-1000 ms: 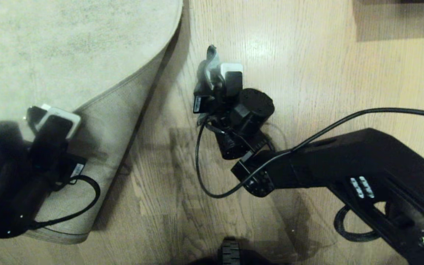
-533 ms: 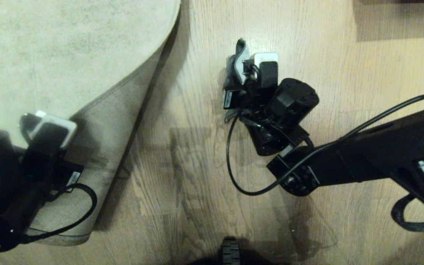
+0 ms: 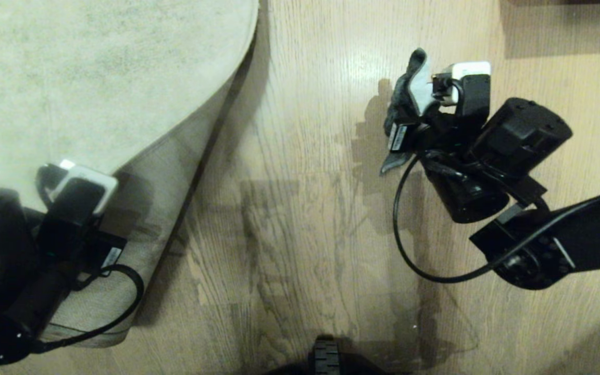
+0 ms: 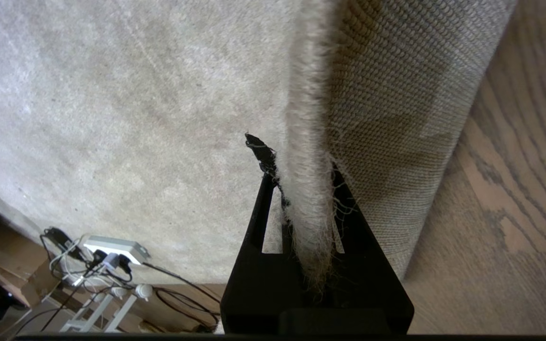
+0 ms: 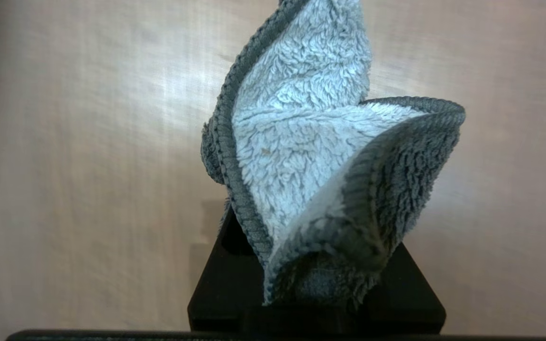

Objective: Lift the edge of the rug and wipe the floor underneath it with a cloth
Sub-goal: Wipe the floor under the carpet with a rag, then lay down the carpet

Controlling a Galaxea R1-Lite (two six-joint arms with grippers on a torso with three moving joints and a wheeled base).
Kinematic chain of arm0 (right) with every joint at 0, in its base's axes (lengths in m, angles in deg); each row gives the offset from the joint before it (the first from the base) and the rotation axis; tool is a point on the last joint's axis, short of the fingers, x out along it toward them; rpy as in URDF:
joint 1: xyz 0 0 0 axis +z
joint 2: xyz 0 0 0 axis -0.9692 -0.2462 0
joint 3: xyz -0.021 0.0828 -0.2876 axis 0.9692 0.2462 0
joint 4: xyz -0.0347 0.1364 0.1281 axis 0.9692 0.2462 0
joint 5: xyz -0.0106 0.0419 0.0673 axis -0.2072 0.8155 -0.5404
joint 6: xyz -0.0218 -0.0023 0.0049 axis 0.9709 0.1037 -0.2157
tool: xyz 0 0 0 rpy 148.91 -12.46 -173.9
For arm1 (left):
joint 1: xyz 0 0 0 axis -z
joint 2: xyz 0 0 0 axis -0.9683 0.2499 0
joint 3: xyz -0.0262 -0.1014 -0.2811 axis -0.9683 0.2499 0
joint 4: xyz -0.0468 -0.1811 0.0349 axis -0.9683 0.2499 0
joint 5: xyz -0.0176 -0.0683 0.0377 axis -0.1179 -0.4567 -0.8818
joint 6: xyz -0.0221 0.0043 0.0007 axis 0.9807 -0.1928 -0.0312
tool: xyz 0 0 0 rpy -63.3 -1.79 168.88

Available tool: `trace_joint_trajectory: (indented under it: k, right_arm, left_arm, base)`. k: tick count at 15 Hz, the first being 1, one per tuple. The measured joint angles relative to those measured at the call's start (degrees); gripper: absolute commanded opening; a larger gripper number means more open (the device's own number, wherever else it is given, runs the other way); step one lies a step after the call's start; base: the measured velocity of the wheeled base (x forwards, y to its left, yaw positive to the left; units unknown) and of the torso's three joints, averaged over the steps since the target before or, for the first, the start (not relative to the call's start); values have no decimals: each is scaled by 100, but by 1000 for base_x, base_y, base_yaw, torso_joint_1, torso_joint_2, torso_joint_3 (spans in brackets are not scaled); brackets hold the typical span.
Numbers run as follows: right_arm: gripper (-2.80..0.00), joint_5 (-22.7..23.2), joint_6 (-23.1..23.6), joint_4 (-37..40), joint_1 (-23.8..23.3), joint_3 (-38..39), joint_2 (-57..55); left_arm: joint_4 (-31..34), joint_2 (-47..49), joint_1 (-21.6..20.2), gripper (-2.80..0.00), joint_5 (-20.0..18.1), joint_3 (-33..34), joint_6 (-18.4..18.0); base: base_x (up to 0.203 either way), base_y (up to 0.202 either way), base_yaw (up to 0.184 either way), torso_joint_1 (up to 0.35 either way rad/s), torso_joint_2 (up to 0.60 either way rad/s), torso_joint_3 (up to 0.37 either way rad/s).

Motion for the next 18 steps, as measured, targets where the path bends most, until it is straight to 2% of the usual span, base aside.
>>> trace_joint_trajectory:
  k: [2, 6, 9, 14, 16, 18]
  right_arm:
    - [-280, 67, -3, 12, -219, 602, 458]
    - [-280, 669, -69, 214, -950, 1727, 1407]
    - [-280, 931, -415, 393, -1508, 2395, 1946]
    - [-280, 2089, -569, 323, -2704, 3665, 2782]
    - [-280, 2367, -631, 315, -2983, 4050, 3158]
    - [-280, 2407, -778, 318, -3108, 4416, 3537]
  left_arm:
    - [-2, 0, 9, -280, 0, 0, -1]
    - [-2, 2, 15, -280, -7, 10, -1]
    - [-2, 6, 15, -280, -11, 10, -1]
    - [0, 39, 15, -280, -10, 26, -1]
    - [-5, 59, 15, -280, -11, 26, -1]
    - [-5, 81, 15, -280, -6, 21, -1]
  base:
    - [0, 0, 0, 0, 0, 0]
    - [0, 0, 0, 0, 0, 0]
    - [0, 0, 0, 0, 0, 0]
    - [0, 0, 0, 0, 0, 0]
    - [0, 0, 0, 0, 0, 0]
    - [0, 0, 0, 0, 0, 0]
